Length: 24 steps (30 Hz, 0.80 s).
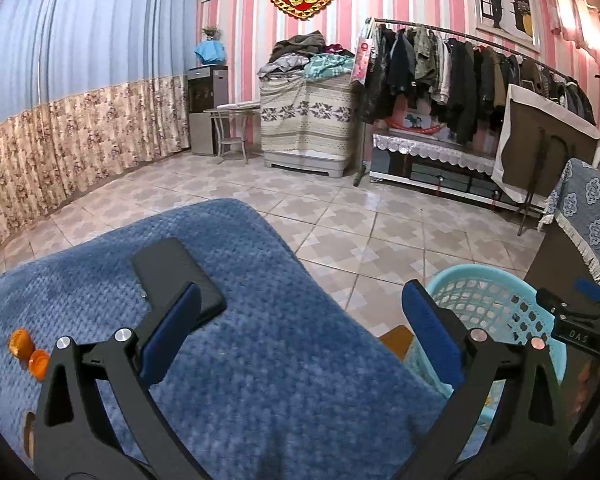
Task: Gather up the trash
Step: 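Open the right tool to drop the orange net bag into the basket, then move both tools back to the pile, toward the second peel and orange lid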
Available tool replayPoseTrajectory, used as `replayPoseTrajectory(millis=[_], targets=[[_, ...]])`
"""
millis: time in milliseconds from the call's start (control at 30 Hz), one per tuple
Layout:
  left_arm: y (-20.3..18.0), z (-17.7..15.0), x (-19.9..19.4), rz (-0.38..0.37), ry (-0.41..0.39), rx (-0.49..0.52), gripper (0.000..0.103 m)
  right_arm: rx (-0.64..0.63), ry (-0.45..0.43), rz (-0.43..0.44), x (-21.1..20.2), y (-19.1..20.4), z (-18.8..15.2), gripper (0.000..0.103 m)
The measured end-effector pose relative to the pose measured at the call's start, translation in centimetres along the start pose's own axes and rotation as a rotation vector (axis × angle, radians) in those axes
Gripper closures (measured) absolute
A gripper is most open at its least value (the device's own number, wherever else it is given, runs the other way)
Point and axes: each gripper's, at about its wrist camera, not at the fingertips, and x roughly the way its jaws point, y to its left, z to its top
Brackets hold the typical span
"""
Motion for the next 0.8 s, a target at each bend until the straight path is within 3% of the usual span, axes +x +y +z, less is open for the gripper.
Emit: replayPoseTrajectory(millis=[433,800], targets=[[6.9,-1.5,-1.8,0.088,0.000,-0.050,0.006,-0.036,-0.023,0.010,-0.7,2.4,0.2,0.005],[15.8,-3.7,-4.7,0.206,0.021,-0.111,0.006,-0.082,-0.057,0.105,-3.4,6.9,0.7,0.004]])
